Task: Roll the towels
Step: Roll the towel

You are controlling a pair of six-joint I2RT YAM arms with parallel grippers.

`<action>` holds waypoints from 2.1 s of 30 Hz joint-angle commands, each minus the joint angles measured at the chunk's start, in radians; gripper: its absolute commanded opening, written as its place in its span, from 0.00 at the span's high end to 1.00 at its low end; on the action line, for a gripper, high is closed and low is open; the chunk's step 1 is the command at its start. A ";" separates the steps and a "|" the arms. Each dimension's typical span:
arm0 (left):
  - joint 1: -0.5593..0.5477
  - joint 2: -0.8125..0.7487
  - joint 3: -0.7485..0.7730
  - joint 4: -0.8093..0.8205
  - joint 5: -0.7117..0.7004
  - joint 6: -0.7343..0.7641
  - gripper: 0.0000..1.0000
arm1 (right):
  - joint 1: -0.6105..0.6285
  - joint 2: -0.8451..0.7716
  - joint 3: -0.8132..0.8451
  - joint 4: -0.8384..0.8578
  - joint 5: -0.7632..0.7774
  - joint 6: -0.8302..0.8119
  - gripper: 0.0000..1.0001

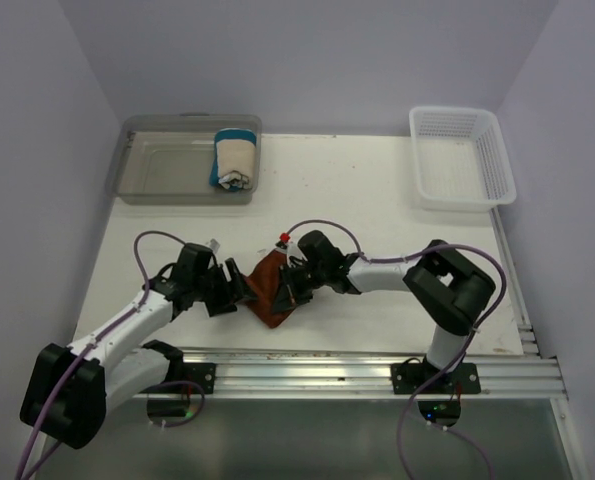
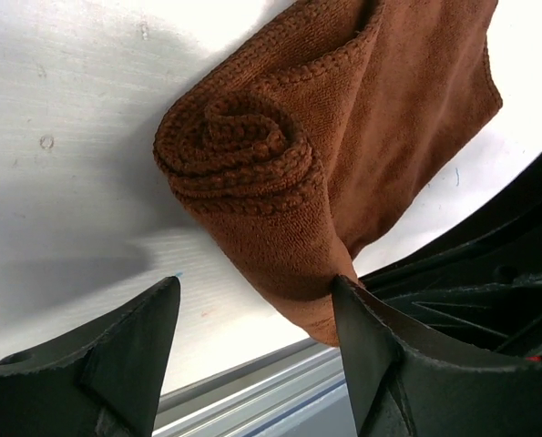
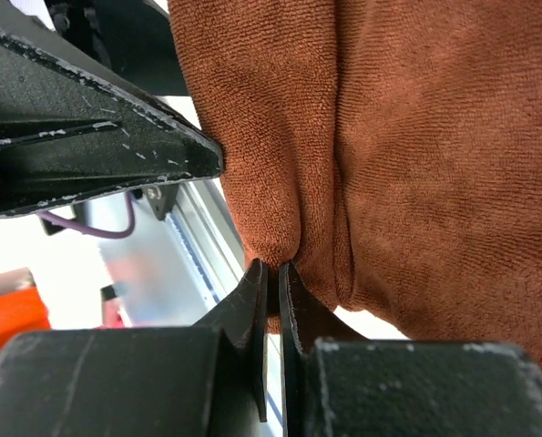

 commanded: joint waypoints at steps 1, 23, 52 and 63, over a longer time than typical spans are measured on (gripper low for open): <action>0.004 0.002 -0.008 0.086 0.006 0.017 0.29 | -0.023 0.021 -0.024 0.101 -0.069 0.066 1.00; 0.004 0.232 0.077 0.134 -0.036 0.050 0.55 | -0.055 0.098 -0.045 0.171 -0.129 0.100 1.00; 0.004 0.240 0.114 0.034 -0.027 0.040 0.74 | 0.466 -0.114 0.374 -0.646 1.078 -0.403 0.52; 0.004 0.226 0.098 0.039 -0.022 0.024 0.73 | 0.539 -0.010 0.446 -0.661 1.094 -0.457 0.44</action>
